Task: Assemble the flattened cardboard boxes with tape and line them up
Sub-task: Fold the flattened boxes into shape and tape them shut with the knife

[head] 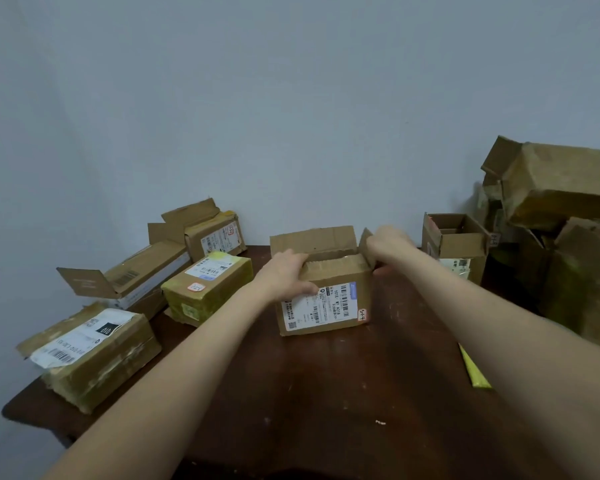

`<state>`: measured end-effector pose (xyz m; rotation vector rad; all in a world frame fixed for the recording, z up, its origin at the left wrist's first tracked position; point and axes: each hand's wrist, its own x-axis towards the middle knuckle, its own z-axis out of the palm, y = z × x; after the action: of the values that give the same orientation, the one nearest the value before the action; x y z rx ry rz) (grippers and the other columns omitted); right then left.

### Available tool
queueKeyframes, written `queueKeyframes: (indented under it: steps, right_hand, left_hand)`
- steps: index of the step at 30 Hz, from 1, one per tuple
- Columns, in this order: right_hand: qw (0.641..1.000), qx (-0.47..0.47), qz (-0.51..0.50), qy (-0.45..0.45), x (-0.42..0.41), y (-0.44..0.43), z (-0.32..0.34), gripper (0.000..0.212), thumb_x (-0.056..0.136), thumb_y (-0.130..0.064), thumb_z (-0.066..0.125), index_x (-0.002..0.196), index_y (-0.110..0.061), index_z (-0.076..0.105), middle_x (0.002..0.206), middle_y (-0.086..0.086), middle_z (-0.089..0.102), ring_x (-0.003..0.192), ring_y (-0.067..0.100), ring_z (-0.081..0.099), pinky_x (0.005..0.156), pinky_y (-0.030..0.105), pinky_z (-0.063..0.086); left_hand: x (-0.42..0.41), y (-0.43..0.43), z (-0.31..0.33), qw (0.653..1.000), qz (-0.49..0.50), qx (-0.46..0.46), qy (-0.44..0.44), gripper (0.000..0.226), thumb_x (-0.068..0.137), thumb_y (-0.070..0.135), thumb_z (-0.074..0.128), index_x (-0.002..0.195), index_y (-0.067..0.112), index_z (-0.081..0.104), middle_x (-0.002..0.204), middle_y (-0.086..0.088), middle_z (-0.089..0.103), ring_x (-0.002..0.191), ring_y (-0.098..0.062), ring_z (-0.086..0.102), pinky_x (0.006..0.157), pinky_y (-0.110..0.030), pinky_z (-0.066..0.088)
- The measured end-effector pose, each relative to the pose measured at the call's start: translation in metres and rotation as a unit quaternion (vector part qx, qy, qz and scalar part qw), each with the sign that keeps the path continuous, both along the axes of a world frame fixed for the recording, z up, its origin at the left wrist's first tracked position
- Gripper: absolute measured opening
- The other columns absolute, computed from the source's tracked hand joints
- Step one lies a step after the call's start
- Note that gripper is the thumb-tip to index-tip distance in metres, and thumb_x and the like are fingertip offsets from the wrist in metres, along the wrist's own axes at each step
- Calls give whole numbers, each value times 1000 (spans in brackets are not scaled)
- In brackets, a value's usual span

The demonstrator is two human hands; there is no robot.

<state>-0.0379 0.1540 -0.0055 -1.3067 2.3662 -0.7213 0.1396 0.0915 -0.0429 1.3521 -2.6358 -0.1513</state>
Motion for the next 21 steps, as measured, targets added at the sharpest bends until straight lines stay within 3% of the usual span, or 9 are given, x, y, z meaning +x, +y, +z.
queueKeyframes:
  steps: [3, 7, 9, 12, 14, 15, 17, 19, 21]
  right_hand:
    - [992, 19, -19, -121, -9, 4, -4, 27, 88, 0, 56, 63, -9, 49, 37, -2, 54, 55, 11, 51, 56, 20, 45]
    - [957, -48, -70, -277, -10, 13, -11, 25, 89, 10, 49, 69, -4, 45, 59, 11, 60, 79, 26, 63, 91, 34, 54]
    - [950, -74, -75, -293, -9, 13, -15, 26, 89, 12, 48, 68, -4, 44, 66, 13, 59, 85, 29, 64, 96, 38, 52]
    - [955, -107, -85, -265, -2, 12, -18, 20, 90, 6, 49, 72, -1, 48, 76, 12, 56, 90, 29, 60, 83, 34, 54]
    - [971, -86, -79, -209, 3, 12, -14, 8, 92, -3, 52, 92, 2, 58, 86, 10, 55, 90, 26, 55, 58, 27, 45]
    - [972, -95, -90, -194, 2, 9, -17, 16, 93, -6, 52, 104, 2, 60, 89, 10, 57, 89, 25, 54, 53, 27, 40]
    - [968, -104, -45, -224, -2, 3, -22, 24, 95, -7, 47, 112, 5, 60, 92, 16, 62, 81, 24, 57, 62, 30, 52]
    - [965, -131, -40, -225, -6, 3, -27, 26, 97, -7, 41, 110, 8, 59, 95, 21, 63, 79, 27, 59, 76, 36, 57]
    - [972, -139, -52, -184, -8, 5, -29, 23, 97, -7, 39, 91, 3, 59, 94, 21, 61, 79, 28, 56, 71, 35, 52]
  left_hand:
    - [7, 5, -8, 991, -17, -48, 124, 62, 77, 30, 75, 132, 19, 48, 122, 0, 49, 114, -15, 47, 96, -29, 41]
    - [18, 18, -12, 953, -67, -233, 181, 11, 85, 12, 61, 96, 14, 64, 99, 0, 59, 88, -17, 57, 70, -26, 45]
    - [29, 25, -26, 946, -113, -253, 169, 13, 84, 14, 55, 90, 13, 67, 96, -1, 62, 85, -18, 59, 68, -33, 53]
    - [43, 36, -44, 961, -89, -186, 186, 23, 91, 30, 55, 100, 16, 70, 110, 3, 60, 100, -10, 55, 82, -26, 51]
    - [38, 32, -35, 968, -14, -121, 218, 31, 94, 39, 51, 96, 17, 73, 113, 5, 56, 104, -8, 50, 86, -24, 44]
    - [31, 26, -25, 969, 37, -99, 225, 31, 93, 40, 53, 89, 17, 73, 113, 3, 55, 105, -10, 50, 87, -27, 44]
    - [15, 8, -4, 968, 132, -58, 204, 25, 87, 42, 62, 90, 18, 68, 117, -4, 54, 110, -20, 48, 92, -34, 44]
    - [0, -11, 11, 973, 184, 4, 140, 50, 78, 49, 70, 113, 14, 60, 124, -10, 51, 119, -27, 45, 98, -38, 41]
    - [-11, -29, 15, 973, 205, 61, 87, 70, 73, 55, 72, 121, 8, 52, 122, -10, 53, 118, -29, 48, 95, -41, 46]
